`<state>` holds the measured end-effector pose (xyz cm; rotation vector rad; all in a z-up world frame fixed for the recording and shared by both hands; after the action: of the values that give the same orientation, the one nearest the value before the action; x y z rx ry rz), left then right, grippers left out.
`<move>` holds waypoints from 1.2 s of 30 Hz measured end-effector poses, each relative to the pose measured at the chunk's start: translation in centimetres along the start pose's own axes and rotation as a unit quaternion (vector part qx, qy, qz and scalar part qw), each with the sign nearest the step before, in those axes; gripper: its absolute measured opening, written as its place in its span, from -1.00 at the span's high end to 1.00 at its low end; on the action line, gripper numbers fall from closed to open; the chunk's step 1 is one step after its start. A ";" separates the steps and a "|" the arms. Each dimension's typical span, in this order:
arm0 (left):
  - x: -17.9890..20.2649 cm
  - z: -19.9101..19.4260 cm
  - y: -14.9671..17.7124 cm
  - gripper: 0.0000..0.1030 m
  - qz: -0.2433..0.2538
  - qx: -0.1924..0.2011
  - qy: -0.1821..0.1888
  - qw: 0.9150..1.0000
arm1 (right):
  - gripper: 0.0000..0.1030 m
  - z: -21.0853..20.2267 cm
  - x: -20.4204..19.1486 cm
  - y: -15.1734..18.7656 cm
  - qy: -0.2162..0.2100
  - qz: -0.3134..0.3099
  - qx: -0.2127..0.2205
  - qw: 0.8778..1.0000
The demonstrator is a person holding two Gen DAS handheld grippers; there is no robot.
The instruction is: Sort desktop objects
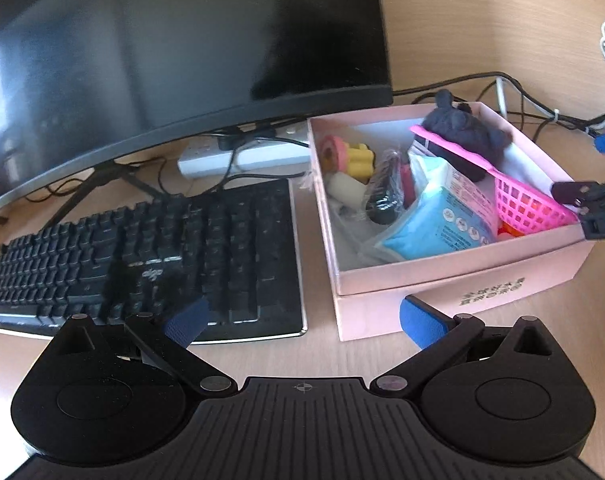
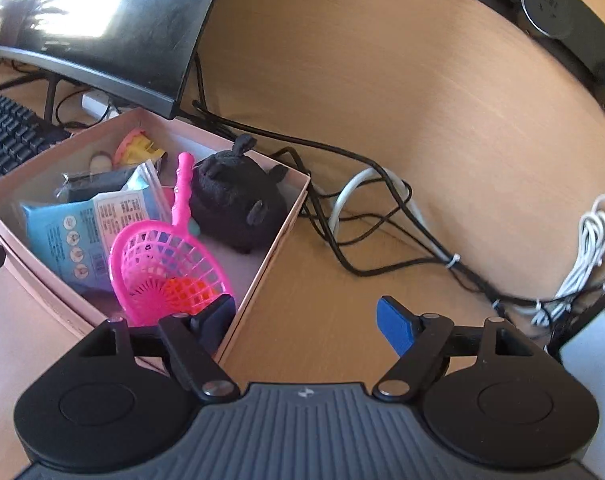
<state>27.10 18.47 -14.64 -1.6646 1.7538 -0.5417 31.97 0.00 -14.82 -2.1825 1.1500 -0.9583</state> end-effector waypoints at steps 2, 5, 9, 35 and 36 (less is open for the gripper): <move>0.1 0.1 0.2 -1.00 -0.002 -0.001 0.002 1.000 | -0.53 0.0 0.0 -0.2 0.001 -0.003 0.001 1.000; 0.2 -0.5 0.3 -1.00 -0.024 0.001 0.016 1.000 | -0.54 -0.9 0.5 -0.3 -0.007 0.021 0.010 1.000; 1.3 -2.3 1.7 -1.00 -0.084 0.020 0.050 0.995 | -0.79 -5.0 2.1 0.2 -0.045 0.102 0.040 0.993; 11.1 -6.5 9.6 -1.00 -0.083 0.024 0.007 0.996 | -1.00 -7.8 3.4 16.3 -0.179 0.041 0.025 0.983; 11.1 -6.4 9.6 -1.00 -0.086 0.023 0.010 0.996 | -1.00 -7.6 3.2 16.2 -0.191 0.036 0.033 0.980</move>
<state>15.96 7.71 -18.67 -1.7926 1.6091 -0.6730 19.29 -11.96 -19.99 -2.1338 0.9875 -0.5076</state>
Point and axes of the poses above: each gripper's, at about its wrist camera, not at the fingertips, and z roughly the way its jaws point, x to its right, y to its underside, the point moved 6 cm from there along z, roughly the way its jaws point, and after that the axes turned 2 degrees about -x, right-handed, at the moved point
